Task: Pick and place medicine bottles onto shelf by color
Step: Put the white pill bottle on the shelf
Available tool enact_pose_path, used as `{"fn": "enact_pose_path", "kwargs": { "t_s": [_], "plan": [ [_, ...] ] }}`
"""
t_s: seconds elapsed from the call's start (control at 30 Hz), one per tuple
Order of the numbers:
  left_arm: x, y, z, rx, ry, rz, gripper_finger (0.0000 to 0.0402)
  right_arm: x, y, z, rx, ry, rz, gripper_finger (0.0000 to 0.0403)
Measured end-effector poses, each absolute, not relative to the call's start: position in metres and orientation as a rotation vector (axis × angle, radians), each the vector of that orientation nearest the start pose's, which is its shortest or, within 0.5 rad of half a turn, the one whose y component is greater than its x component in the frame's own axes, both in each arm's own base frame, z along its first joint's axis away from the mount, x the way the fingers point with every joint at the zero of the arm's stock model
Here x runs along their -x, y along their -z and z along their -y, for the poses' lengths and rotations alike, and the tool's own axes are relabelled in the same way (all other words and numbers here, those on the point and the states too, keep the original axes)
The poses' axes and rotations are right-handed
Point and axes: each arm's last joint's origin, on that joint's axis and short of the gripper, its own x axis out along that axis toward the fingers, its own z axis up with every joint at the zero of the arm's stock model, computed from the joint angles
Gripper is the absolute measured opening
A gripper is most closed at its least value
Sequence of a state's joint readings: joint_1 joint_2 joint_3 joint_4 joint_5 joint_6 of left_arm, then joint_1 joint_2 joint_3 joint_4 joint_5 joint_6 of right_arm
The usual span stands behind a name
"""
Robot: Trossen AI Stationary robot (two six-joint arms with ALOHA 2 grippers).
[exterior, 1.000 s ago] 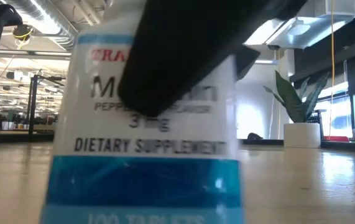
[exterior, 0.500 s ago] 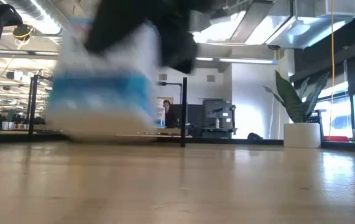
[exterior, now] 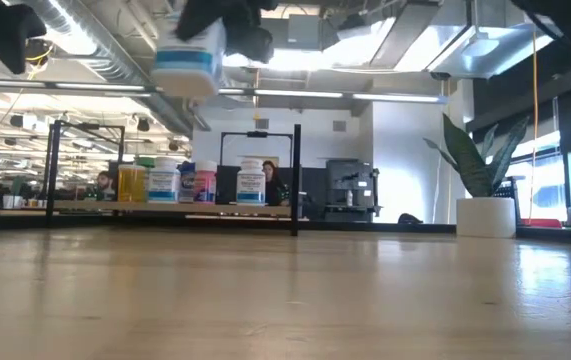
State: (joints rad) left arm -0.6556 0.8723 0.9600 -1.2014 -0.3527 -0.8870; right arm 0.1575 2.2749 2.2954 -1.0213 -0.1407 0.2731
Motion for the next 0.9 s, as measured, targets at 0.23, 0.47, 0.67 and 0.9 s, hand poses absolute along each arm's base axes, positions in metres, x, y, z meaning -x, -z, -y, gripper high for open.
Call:
{"fn": "enact_pose_path", "kwargs": {
  "t_s": [0.23, 0.47, 0.67, 0.9],
  "plan": [
    [-0.115, -0.304, 0.067, 0.296, -0.261, -0.909, 0.0255, -0.474, -0.314, -0.002, -0.148, -0.106, -0.997, 0.0157],
    [-0.121, -0.306, 0.058, 0.418, -0.406, -0.817, 0.0255, -0.467, -0.313, 0.08, -0.039, -0.052, -0.988, 0.0157],
    [-0.125, -0.306, 0.049, 0.459, -0.492, -0.785, 0.0255, -0.462, -0.315, 0.123, -0.001, -0.001, -0.944, 0.0157],
    [-0.128, -0.306, 0.04, 0.462, -0.549, -0.778, 0.0255, -0.473, -0.296, 0.134, -0.004, 0.013, -0.935, 0.0157]
  ]
}}
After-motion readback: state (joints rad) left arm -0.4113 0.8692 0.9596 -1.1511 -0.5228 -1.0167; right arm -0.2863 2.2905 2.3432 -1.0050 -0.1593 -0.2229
